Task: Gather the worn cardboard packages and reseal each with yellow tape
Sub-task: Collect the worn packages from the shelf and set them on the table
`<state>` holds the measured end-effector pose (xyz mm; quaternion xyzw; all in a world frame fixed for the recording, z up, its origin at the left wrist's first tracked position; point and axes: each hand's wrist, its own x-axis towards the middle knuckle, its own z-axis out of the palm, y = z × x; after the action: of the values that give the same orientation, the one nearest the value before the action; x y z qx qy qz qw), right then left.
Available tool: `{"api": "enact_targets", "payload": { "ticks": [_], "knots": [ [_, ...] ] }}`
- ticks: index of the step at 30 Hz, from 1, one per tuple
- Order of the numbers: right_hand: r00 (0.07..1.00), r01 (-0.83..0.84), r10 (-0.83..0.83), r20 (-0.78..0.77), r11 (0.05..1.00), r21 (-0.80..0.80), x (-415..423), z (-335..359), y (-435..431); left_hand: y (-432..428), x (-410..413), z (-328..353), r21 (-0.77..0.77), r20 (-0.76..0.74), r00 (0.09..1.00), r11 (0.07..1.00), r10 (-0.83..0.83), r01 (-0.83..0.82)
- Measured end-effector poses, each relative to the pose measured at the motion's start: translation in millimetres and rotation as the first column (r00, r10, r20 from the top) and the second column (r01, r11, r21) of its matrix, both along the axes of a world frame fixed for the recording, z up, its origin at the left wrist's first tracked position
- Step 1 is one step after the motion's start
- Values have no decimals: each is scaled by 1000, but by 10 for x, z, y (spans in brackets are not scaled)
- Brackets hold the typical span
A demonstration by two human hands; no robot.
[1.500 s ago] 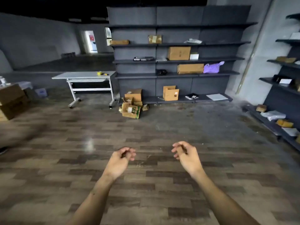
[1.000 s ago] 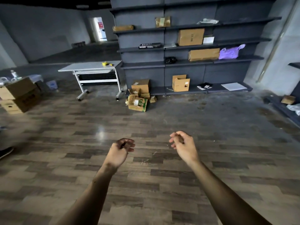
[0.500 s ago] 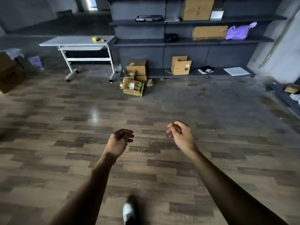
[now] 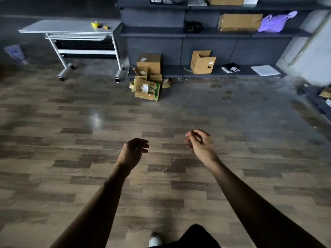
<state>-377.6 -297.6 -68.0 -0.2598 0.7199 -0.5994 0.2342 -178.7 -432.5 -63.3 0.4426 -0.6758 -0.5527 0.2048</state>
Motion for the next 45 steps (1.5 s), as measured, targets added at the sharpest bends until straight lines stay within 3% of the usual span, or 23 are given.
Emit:
{"api": "enact_targets", "payload": {
  "ticks": [10,28,45],
  "knots": [
    [999,-12,11,52,1000,23,-401,-199,-1073,-1018,-415,-244,27,91,994,998,-54,52],
    [987,-144,134,93,984,103,-1996,-303,-3101,-2950,-1965,-275,45,121,989,995,87,-93],
    [986,-149,129,108,969,196,-2475,-563,-4901,-4886,-2556,-682,139,105,994,989,29,-44]
  ]
}}
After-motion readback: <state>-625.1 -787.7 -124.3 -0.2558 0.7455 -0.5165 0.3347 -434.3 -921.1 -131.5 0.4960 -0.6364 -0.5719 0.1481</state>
